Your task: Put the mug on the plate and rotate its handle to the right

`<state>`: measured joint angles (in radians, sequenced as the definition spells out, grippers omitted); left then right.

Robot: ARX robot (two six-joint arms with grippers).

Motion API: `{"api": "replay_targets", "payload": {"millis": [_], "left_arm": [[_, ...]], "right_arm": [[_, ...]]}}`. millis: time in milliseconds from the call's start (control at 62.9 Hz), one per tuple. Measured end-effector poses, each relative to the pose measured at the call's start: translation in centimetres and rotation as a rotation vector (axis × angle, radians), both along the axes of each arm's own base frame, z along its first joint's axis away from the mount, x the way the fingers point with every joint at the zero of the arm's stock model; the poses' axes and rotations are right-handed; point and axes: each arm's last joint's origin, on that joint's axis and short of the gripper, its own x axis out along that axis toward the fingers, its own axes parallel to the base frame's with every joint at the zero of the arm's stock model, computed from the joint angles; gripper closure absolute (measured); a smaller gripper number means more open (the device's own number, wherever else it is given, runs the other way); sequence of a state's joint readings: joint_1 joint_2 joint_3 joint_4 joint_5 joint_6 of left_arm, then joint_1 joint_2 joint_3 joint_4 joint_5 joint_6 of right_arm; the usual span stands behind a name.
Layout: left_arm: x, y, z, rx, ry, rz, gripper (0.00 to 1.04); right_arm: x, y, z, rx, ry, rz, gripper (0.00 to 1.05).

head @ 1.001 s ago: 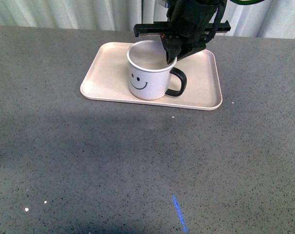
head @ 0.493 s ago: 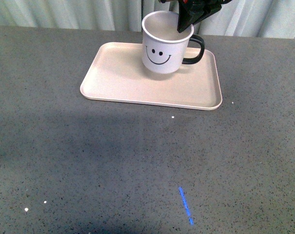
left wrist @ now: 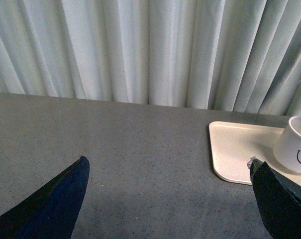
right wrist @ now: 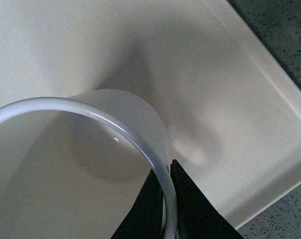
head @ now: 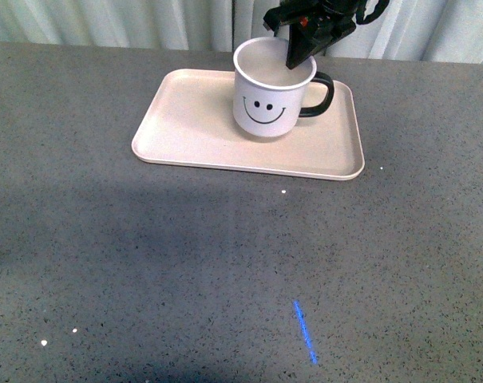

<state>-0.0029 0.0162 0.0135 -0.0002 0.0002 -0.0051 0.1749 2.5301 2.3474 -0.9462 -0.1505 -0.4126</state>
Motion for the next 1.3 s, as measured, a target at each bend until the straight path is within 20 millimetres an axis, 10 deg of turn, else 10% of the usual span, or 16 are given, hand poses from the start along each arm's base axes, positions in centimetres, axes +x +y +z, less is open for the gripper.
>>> {"api": "replay_targets", "payload": {"millis": [254, 620, 858, 1065, 1303], "left_arm": [[0.0, 0.0, 0.0, 0.0, 0.0, 0.0, 0.09], [0.0, 0.0, 0.0, 0.0, 0.0, 0.0, 0.09], [0.0, 0.0, 0.0, 0.0, 0.0, 0.0, 0.09], [0.0, 0.0, 0.0, 0.0, 0.0, 0.001, 0.09], [0.0, 0.0, 0.0, 0.0, 0.0, 0.0, 0.09]], "right_arm": [[0.0, 0.1, -1.0, -0.015, 0.015, 0.028, 1.02], [0.5, 0.2, 0.9, 0.033, -0.051, 0.048, 0.45], [-1.9, -0.3, 7.3, 0.134, -0.291, 0.108, 0.08], [-8.2, -3.5, 7.5, 0.282, -1.021, -0.463, 0.47], [-17.8, -6.5, 3.0, 0.366, -1.077, -0.514, 0.89]]}}
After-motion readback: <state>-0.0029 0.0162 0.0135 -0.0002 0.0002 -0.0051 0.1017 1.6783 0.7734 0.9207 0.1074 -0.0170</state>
